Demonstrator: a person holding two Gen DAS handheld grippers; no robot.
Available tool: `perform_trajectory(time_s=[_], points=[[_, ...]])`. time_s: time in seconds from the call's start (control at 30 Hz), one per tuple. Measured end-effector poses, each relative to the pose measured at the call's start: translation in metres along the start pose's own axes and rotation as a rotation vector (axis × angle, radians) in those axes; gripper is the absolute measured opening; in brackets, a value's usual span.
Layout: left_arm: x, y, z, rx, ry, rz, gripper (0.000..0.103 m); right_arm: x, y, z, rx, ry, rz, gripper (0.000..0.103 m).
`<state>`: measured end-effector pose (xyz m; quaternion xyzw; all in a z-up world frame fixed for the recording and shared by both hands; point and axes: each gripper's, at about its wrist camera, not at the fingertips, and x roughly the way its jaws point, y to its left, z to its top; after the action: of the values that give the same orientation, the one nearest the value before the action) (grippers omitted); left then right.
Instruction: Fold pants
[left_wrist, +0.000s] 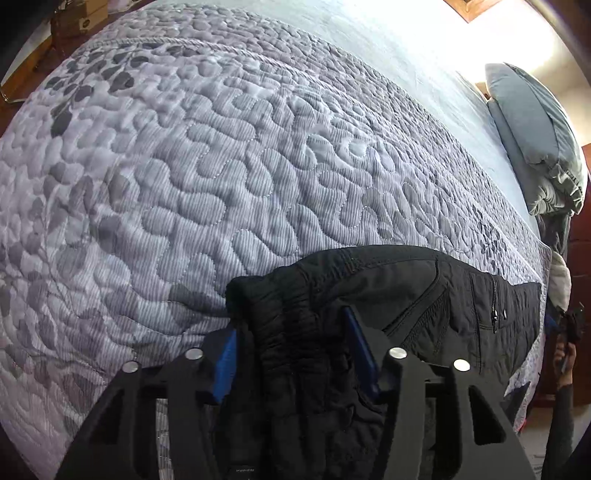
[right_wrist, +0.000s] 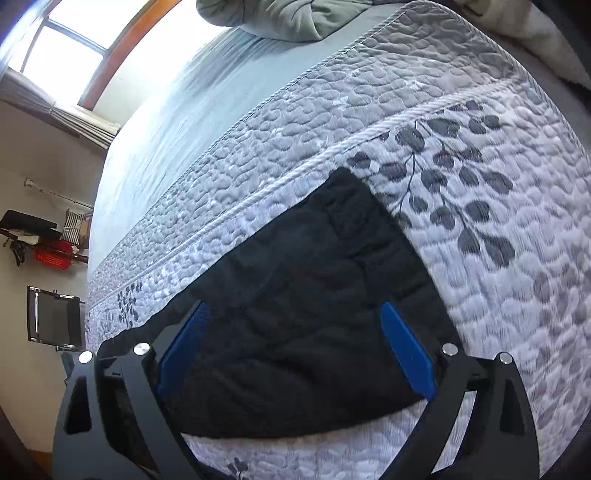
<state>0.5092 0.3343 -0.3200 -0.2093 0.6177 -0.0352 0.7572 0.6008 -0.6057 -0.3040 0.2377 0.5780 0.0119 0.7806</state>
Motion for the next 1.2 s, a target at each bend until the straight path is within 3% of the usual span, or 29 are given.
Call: perform_trajectory(time_s=[0.27, 0.4, 0.43, 0.47, 0.53, 0.6, 0.67, 0.7, 0.73, 0.93, 1.2], points=[[0.009, -0.005, 0.004, 0.002, -0.009, 0.050, 0.043, 0.053, -0.017, 0.067, -0.081, 0.029, -0.076, 0.093], [0.007, -0.001, 0.003, -0.028, -0.027, 0.056, 0.043, 0.072, -0.017, 0.074, -0.121, 0.070, -0.040, 0.093], [0.008, -0.004, 0.002, -0.029, -0.031, 0.066, 0.043, 0.075, -0.016, 0.072, -0.140, 0.079, -0.050, 0.089], [0.008, -0.006, 0.002, -0.027, -0.033, 0.080, 0.042, 0.077, -0.016, 0.070, -0.158, 0.089, -0.057, 0.078], [0.005, -0.008, 0.001, -0.029, -0.042, 0.106, 0.036, 0.076, -0.017, 0.068, -0.170, 0.103, -0.082, 0.015], [0.000, -0.014, 0.002, -0.034, -0.060, 0.124, 0.025, 0.063, -0.020, 0.067, -0.151, 0.078, -0.046, 0.011], [-0.007, -0.021, 0.001, -0.034, -0.086, 0.145, 0.020, 0.046, -0.018, 0.064, -0.157, 0.042, -0.037, 0.009], [-0.012, -0.022, 0.000, -0.038, -0.098, 0.149, 0.008, 0.036, -0.016, 0.061, -0.158, 0.024, -0.038, 0.009], [-0.018, -0.023, 0.000, -0.042, -0.117, 0.178, 0.008, 0.026, -0.015, 0.058, -0.163, 0.007, -0.043, 0.008], [-0.065, -0.032, -0.011, -0.038, -0.212, 0.139, 0.008, -0.053, 0.005, 0.026, -0.182, -0.103, -0.015, 0.007], [-0.131, -0.054, -0.041, -0.011, -0.330, 0.048, 0.008, -0.152, 0.010, -0.045, -0.175, -0.227, -0.019, 0.006]])
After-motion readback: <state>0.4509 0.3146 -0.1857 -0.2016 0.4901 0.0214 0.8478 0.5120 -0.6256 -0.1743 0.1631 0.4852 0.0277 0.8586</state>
